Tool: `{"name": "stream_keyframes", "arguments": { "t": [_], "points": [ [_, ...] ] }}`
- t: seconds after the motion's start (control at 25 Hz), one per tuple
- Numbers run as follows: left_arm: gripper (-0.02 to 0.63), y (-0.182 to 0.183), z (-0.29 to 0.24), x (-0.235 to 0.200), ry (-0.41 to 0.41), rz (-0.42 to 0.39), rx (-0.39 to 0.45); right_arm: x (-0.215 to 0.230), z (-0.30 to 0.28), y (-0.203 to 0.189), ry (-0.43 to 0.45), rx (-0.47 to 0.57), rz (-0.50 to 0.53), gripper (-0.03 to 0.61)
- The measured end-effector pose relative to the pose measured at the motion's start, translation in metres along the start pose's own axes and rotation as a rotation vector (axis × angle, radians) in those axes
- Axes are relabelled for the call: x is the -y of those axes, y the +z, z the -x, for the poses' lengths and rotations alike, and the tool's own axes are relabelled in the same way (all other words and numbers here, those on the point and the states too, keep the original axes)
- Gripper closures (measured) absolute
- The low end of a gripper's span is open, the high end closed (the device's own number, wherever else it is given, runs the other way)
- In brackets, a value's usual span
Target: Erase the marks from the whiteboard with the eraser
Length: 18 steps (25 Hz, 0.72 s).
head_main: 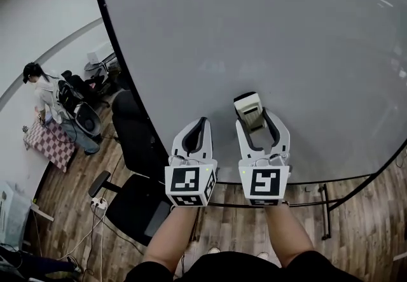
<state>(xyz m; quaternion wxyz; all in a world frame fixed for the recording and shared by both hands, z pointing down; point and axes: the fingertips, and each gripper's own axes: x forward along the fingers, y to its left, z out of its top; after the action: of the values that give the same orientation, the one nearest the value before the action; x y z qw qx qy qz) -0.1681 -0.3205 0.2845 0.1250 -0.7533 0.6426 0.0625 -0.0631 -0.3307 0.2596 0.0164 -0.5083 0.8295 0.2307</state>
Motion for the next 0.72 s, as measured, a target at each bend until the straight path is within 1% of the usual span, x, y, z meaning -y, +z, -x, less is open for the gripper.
{"name": "stream_keyframes", "arguments": {
  "t": [0.12, 0.28, 0.4, 0.56, 0.72],
  "points": [
    [0.595, -0.006, 0.006, -0.017, 0.005, -0.002, -0.01, -0.019, -0.013, -0.003, 0.002, -0.021, 0.014, 0.33],
    [0.595, -0.015, 0.006, -0.021, -0.019, 0.012, -0.028, -0.024, -0.023, -0.002, -0.038, -0.035, 0.063, 0.33],
    [0.595, -0.014, 0.003, -0.018, -0.041, 0.016, -0.023, -0.02, -0.025, 0.001, -0.042, -0.032, 0.043, 0.33],
    [0.595, -0.015, 0.0, -0.013, -0.063, 0.014, -0.022, -0.01, -0.024, 0.006, -0.064, -0.003, 0.032, 0.331],
    [0.595, -0.021, -0.003, -0.003, -0.068, 0.04, -0.029, 0.021, -0.016, 0.007, -0.119, -0.004, 0.009, 0.331]
  ]
}}
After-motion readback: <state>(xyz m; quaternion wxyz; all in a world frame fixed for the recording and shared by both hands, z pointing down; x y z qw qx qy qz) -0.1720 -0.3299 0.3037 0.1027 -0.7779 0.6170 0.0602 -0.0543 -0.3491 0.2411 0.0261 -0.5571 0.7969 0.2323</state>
